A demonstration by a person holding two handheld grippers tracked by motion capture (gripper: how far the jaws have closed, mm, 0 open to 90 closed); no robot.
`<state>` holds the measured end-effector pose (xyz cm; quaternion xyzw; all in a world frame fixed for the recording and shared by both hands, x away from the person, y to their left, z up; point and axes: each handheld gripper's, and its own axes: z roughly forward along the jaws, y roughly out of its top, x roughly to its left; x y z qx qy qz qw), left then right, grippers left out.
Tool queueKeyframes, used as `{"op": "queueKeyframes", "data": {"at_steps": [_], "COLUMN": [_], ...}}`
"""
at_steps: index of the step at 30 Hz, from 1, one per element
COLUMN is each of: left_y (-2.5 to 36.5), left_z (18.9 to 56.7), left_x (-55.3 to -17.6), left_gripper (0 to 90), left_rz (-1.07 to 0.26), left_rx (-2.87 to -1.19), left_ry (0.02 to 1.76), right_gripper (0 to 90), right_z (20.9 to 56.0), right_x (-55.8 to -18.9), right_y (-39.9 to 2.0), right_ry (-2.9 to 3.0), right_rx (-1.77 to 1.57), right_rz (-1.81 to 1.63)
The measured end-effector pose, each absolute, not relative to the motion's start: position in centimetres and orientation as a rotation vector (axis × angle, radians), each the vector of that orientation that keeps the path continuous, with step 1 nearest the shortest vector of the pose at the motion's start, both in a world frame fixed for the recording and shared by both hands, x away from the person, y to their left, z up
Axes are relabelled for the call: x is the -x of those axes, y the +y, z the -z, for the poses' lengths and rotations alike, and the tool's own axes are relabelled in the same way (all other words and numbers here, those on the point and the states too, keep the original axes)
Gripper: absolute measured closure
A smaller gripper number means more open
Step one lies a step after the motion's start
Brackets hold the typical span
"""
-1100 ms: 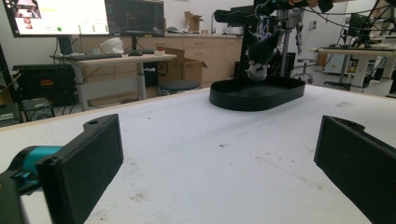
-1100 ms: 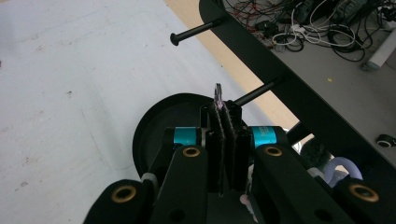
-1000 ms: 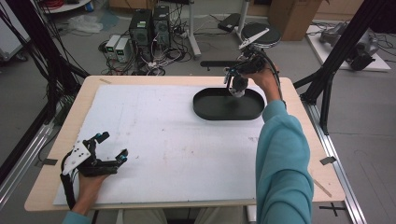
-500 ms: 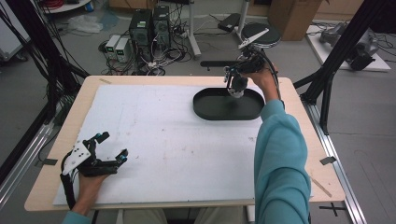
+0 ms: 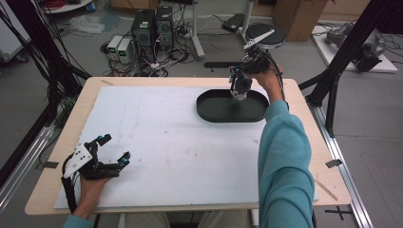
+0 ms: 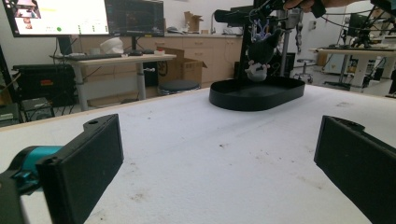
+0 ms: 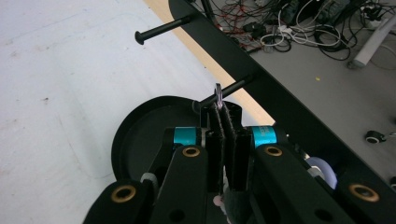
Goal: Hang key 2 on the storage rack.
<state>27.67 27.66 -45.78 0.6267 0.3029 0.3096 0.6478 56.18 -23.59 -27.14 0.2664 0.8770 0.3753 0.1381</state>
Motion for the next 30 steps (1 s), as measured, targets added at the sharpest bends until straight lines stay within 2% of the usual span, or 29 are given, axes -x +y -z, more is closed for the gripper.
{"op": "queueKeyframes", "data": {"at_steps": [6, 15, 17, 23, 25, 30], "left_y": [27.7, 27.7, 27.7, 27.7, 27.7, 27.7], "left_z": [45.8, 45.8, 45.8, 45.8, 45.8, 45.8], "left_x": [-27.7, -27.7, -27.7, -27.7, -27.7, -27.7], "left_gripper": [1.7, 1.8, 1.7, 1.7, 1.7, 1.7], "left_rz": [-0.704, -0.703, -0.705, -0.703, -0.702, -0.703], "left_rx": [-1.427, -1.425, -1.426, -1.421, -1.422, -1.421], "left_ry": [0.689, 0.689, 0.688, 0.688, 0.689, 0.688], "right_gripper": [87.0, 74.6, 60.6, 7.8, 0.6, 0.5], "right_z": [27.3, 26.8, 26.6, 25.3, 24.9, 24.2], "right_x": [-56.4, -56.0, -55.8, -53.8, -52.5, -48.1], "right_y": [-23.6, -23.9, -24.0, -24.7, -25.2, -26.3], "right_ry": [2.516, 2.449, 2.432, 2.259, 2.207, 2.138], "right_rx": [-0.777, -0.800, -0.814, -0.862, -0.826, -0.771], "right_rz": [-1.085, -1.091, -1.123, -1.299, -1.378, -1.464]}}
